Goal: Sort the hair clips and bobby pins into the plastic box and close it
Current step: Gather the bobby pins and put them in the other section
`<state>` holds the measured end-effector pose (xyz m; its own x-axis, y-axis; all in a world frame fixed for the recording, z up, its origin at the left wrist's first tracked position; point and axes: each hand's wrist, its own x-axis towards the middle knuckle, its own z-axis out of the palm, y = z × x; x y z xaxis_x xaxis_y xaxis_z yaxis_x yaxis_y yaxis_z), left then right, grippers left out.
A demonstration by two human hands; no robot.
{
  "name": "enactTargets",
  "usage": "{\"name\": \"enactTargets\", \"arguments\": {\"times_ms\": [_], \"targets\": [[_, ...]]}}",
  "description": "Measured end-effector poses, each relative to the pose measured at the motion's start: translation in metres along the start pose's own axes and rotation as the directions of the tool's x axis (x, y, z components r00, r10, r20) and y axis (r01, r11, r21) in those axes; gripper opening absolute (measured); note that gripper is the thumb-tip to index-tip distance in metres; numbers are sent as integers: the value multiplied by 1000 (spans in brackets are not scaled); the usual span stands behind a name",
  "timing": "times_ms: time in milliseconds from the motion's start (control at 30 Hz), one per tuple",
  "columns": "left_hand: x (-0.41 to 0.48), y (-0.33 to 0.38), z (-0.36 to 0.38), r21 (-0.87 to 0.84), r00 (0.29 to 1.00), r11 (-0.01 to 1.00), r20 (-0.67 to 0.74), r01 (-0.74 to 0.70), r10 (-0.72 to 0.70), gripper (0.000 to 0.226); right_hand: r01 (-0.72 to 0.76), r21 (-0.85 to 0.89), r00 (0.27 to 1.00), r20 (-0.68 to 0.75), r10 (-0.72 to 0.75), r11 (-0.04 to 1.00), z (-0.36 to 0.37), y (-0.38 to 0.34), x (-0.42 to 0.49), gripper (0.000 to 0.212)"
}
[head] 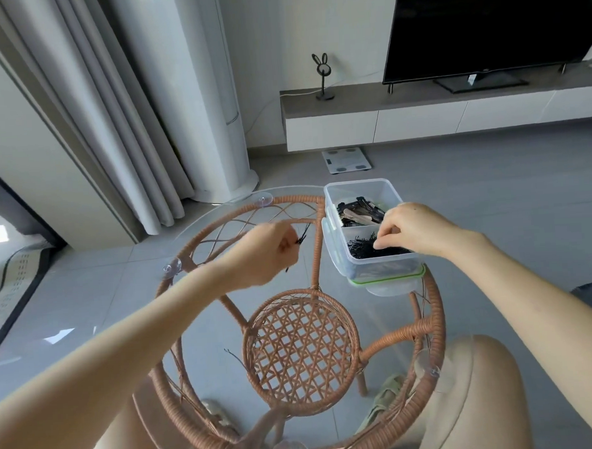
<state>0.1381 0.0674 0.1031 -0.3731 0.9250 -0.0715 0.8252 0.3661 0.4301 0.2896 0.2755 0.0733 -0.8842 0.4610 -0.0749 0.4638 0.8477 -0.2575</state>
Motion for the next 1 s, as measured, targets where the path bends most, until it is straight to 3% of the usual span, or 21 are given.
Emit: {"name": "enactTargets", "arguments": {"times_ms": [133,267,533,633,833,900,1000], "targets": [[42,35,-6,33,995,994,-14,-103,103,11,17,47,979,-205,-7,999,0,10,-10,22],[85,71,19,124,981,979,124,-165,149,18,-13,120,923,-380,58,993,0,25,-29,23],[125,95,58,313,951,920,270,-238,154,27,-59,165,925,-362,116,985,10,45,-48,20],[130,90,56,309,970,928,189,-207,154,26,-60,170,929,-351,118,984,12,47,-47,21],[87,63,22,113,982,977,-21,-183,187,24,11,255,905,-414,98,967,13,23,-51,13],[54,36,16,111,983,977,24,-184,182,19,55,254,902,-428,61,966,17,10,-56,12],[6,-22,22,299,967,933,212,-199,138,21,122,239,902,-433,-7,963,28,-7,-63,12]]}}
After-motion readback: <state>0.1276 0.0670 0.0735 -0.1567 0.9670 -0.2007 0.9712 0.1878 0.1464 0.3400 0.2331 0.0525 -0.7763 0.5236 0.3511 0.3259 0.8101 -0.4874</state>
